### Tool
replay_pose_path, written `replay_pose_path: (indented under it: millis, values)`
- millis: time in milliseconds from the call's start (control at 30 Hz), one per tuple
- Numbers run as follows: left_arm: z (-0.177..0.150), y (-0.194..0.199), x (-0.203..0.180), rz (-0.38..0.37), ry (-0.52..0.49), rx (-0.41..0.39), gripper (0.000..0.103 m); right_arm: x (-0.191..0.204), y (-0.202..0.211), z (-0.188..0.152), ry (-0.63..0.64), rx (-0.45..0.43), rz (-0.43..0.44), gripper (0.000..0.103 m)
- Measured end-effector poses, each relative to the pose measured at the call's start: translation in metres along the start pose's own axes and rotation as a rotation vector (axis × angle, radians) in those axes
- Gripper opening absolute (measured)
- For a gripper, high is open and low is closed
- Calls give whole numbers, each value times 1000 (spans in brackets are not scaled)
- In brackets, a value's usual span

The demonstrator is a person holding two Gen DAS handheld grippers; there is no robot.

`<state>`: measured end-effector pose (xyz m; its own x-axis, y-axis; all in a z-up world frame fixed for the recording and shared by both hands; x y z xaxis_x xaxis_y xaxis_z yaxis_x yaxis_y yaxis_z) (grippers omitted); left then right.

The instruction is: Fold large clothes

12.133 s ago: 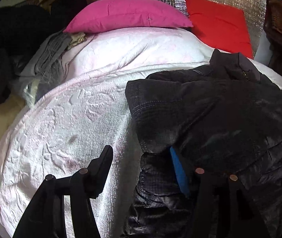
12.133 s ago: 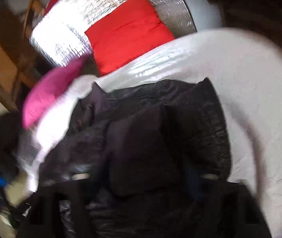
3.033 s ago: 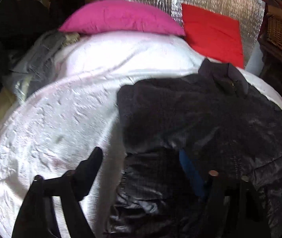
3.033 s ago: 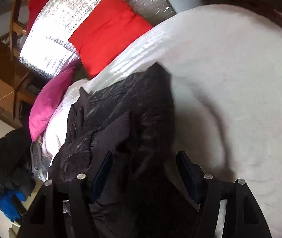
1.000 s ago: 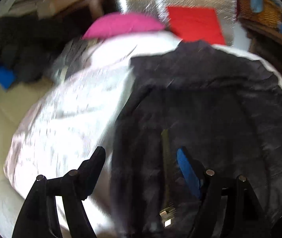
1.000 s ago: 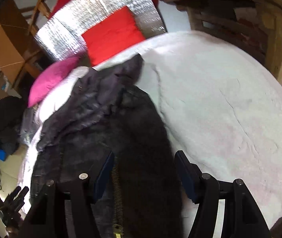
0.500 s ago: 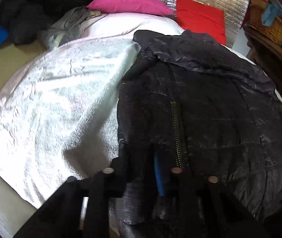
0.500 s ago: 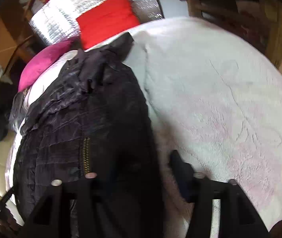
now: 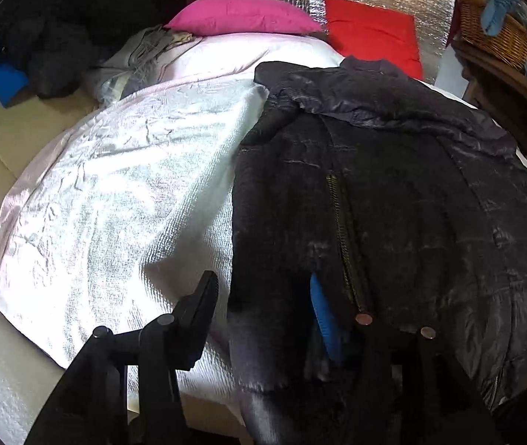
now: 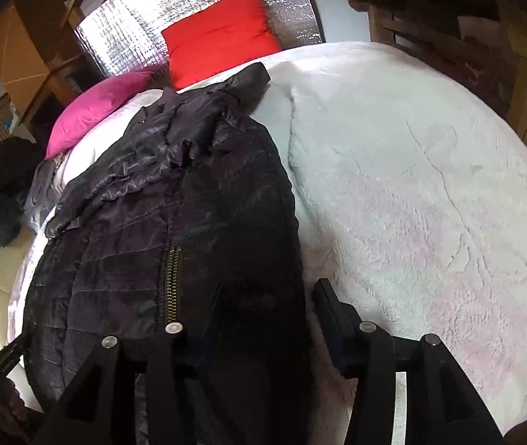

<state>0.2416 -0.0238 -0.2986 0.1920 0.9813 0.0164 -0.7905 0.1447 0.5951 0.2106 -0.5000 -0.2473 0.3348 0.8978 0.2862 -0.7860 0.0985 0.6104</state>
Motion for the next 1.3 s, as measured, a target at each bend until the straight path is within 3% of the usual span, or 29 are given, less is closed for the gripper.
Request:
replay_pose_path:
  millis: [267, 800, 1133, 1300]
  values:
    - [0, 10, -12, -1, -69, -43, 51, 5, 7, -1, 22, -20, 27, 54]
    - [-1, 9, -11, 14, -99, -51, 50, 31, 0, -9, 103, -2, 52, 54]
    - [-1, 11, -11, 21, -101, -49, 51, 31, -1, -9, 97, 0, 58, 54]
    - [-7, 15, -8, 12, -55, -23, 51, 28, 5, -9, 63, 1, 95, 54]
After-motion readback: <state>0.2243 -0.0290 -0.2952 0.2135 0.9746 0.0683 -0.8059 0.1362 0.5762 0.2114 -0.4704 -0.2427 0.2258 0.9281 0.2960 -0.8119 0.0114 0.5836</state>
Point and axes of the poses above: each gripper's, at about its wrist camera, not at the fingertips, and y roughly against the way its jaws point, x to its left, z to its top, the point moved 3 cm from there along -y, roughly the way its jaws point, and after that the axes turned 15 degrees about -x, right-handed, at the moved point
